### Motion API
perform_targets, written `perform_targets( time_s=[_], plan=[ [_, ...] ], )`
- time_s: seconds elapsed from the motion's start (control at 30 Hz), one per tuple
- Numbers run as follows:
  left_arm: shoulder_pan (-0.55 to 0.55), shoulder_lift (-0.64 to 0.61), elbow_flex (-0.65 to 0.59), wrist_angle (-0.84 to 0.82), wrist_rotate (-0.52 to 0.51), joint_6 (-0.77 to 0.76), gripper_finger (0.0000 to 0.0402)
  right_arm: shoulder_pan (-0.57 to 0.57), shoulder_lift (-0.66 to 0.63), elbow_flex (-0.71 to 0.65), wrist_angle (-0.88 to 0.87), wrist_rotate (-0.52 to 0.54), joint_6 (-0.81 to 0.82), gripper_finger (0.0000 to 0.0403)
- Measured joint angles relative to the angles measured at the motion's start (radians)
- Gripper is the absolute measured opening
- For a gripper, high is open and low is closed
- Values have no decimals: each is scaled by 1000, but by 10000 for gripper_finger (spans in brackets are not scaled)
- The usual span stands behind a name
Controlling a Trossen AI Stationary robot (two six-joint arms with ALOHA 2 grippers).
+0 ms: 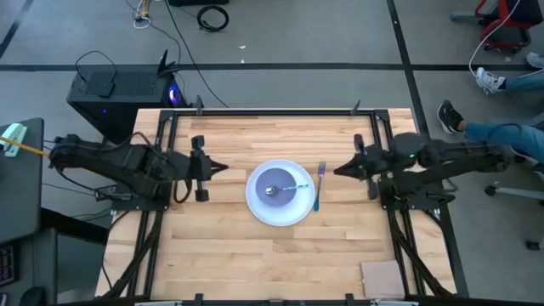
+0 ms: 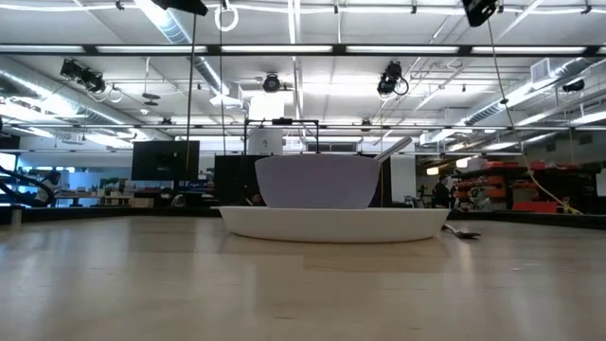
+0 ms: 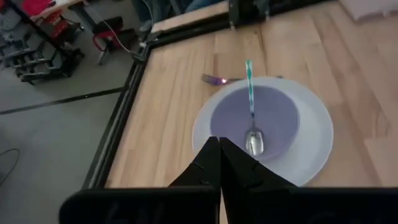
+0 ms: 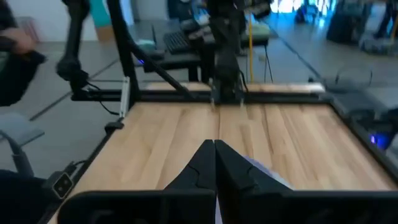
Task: Set table place
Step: Return to Home Position
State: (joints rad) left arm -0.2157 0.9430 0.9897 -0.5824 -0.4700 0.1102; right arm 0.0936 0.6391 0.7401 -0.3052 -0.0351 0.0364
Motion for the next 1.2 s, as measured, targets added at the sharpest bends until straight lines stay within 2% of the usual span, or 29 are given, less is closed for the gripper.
perform_targets(
  time_s=[0.17, 0.43, 0.53, 0.73, 0.97, 1.2],
  plan=[
    [67, -72, -42, 38, 19, -2, 4, -29, -132, -17, -57, -50, -13, 1],
    [128, -282, -279, 234, 33, 7, 5, -28, -283, -18, -132, -55, 19, 1],
    [144, -381, -349, 257, 39, 0, 3, -28, -333, -19, -142, -54, 15, 1],
    [157, -595, -438, 258, 40, -64, 3, -28, -422, -36, -134, -53, 16, 1],
    [157, -810, -517, 255, 39, -73, 3, -28, -530, -117, -113, -37, 42, 1],
    [157, -941, -566, 260, 37, -53, 3, -28, -624, -159, -106, -37, 50, 1]
  ],
)
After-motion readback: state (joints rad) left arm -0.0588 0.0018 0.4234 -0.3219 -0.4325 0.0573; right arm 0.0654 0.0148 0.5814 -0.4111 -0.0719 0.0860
